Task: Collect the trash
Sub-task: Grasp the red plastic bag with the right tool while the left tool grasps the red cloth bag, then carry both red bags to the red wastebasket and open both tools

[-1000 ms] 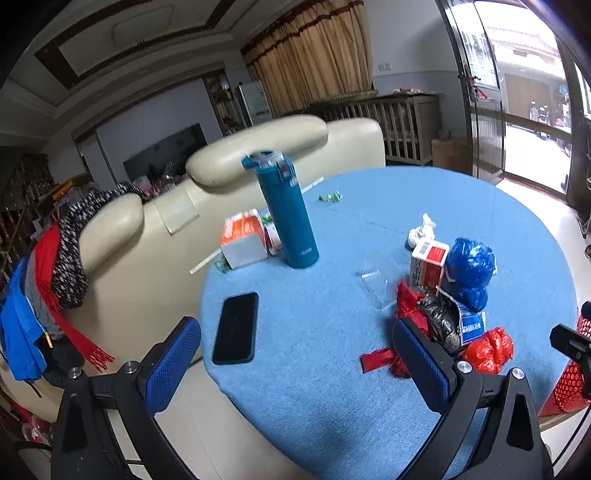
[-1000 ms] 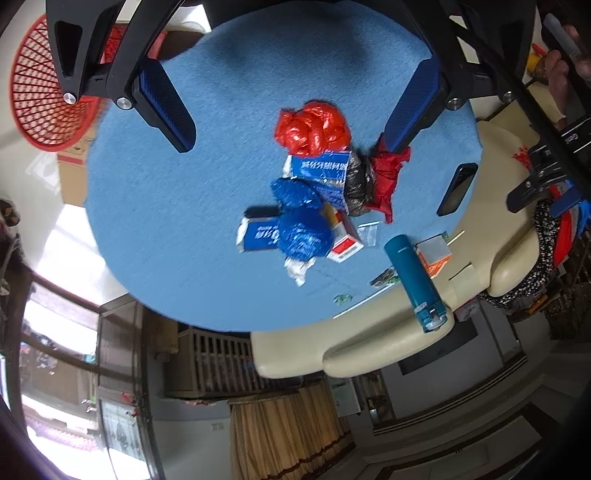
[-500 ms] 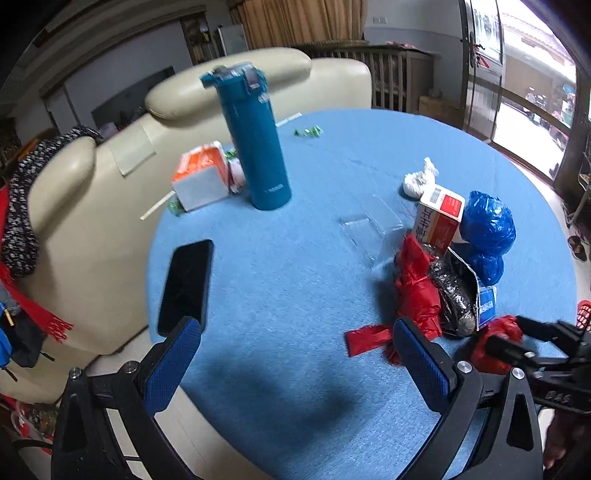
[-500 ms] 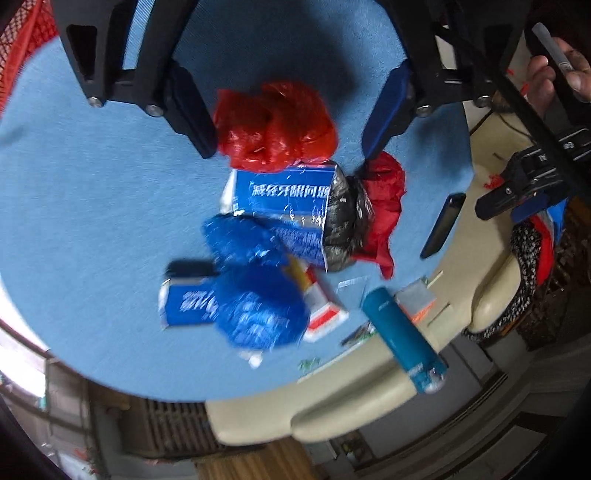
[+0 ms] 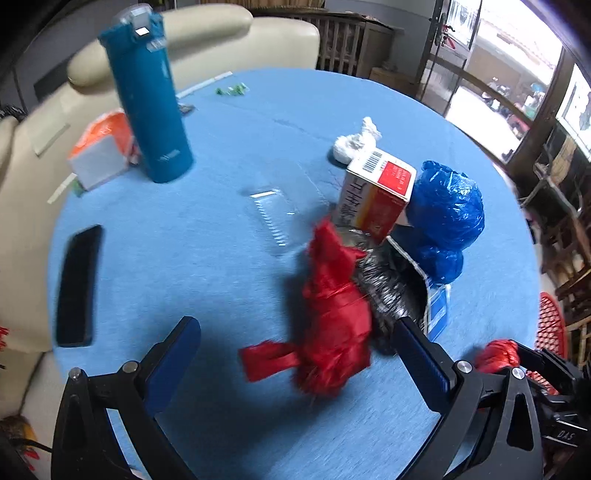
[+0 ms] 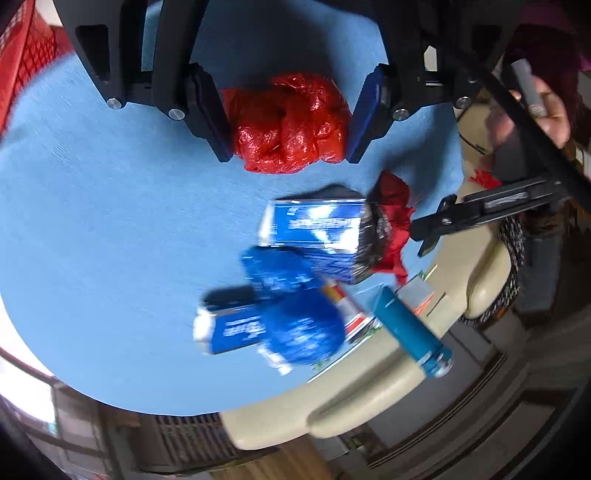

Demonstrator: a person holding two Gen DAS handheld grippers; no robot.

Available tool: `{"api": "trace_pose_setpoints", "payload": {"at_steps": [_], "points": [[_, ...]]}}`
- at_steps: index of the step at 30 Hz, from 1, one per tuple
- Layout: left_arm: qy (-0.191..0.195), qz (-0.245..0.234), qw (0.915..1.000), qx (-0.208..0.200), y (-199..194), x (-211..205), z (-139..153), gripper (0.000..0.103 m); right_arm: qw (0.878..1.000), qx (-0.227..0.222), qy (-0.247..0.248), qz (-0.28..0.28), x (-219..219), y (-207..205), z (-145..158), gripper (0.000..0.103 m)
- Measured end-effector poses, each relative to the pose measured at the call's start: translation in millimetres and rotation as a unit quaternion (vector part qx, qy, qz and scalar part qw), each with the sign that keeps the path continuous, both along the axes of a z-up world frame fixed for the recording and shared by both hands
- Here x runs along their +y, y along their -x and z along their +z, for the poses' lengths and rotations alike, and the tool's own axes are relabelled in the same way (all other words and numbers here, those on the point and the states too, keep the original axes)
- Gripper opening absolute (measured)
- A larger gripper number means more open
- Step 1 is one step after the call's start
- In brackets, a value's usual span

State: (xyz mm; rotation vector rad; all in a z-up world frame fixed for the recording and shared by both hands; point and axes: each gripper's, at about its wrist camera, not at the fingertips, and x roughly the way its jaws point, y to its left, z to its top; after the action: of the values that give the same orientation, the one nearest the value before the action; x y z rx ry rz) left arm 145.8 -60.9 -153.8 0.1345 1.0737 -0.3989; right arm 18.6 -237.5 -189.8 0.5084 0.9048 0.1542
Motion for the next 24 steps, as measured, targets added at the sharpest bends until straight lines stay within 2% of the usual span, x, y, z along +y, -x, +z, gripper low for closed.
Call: {"api": "trace_pose_setpoints", "payload": {"at_steps": [3,4,5,6,7,8,10,16,21,24], "points": [[0.01,0.008,0.9998,0.014,-6.2,-1.6,-10.0,0.103,1.0,-0.009,0.002,-0.029,-19.8,10.3,2.2,0.065],[0.016,0.004,0.9998,0.014,-6.0,-1.9,-12.0,0.095,0.999,-0.012,0.0,-0.036,-25.0,13.6,2.5,0.065],[0.016,0.002,0.9997,0.018,-5.8,-2.3,-14.7,0.075,0.999,-0.014,-0.003,-0.041,-30.6,19.9,4.6,0.065],[0.017,0.002,0.9996,0.023,-5.4,-2.1,-16.7,0.062,0.999,-0.016,-0.006,-0.047,-35.0,22.6,5.3,0.065],[0.026,0.001,0.9989,0.039,-5.1,-0.9,-20.8,0.04,0.999,-0.018,-0.006,-0.051,-38.6,23.7,6.2,0.065],[0.029,0.005,0.9985,0.046,-5.2,0.2,-24.6,0.036,0.998,-0.019,-0.007,-0.055,-40.7,22.6,7.6,0.065],[0.033,0.012,0.9986,0.04,0.8,4.5,-23.1,0.036,0.998,-0.023,-0.007,-0.059,-41.9,23.0,8.9,0.065],[0.02,0.013,0.999,-0.037,33.8,11.5,15.7,0.036,0.996,-0.047,-0.003,-0.076,-52.2,31.7,18.2,0.065],[0.013,-0.07,0.9933,-0.091,72.3,-24.3,53.2,0.036,0.992,-0.065,-0.004,-0.111,-76.4,48.9,25.2,0.065],[0.018,-0.135,0.9846,-0.11,94.4,-58.2,66.1,0.036,0.987,-0.07,-0.003,-0.145,-98.2,69.8,26.8,0.065]]}}
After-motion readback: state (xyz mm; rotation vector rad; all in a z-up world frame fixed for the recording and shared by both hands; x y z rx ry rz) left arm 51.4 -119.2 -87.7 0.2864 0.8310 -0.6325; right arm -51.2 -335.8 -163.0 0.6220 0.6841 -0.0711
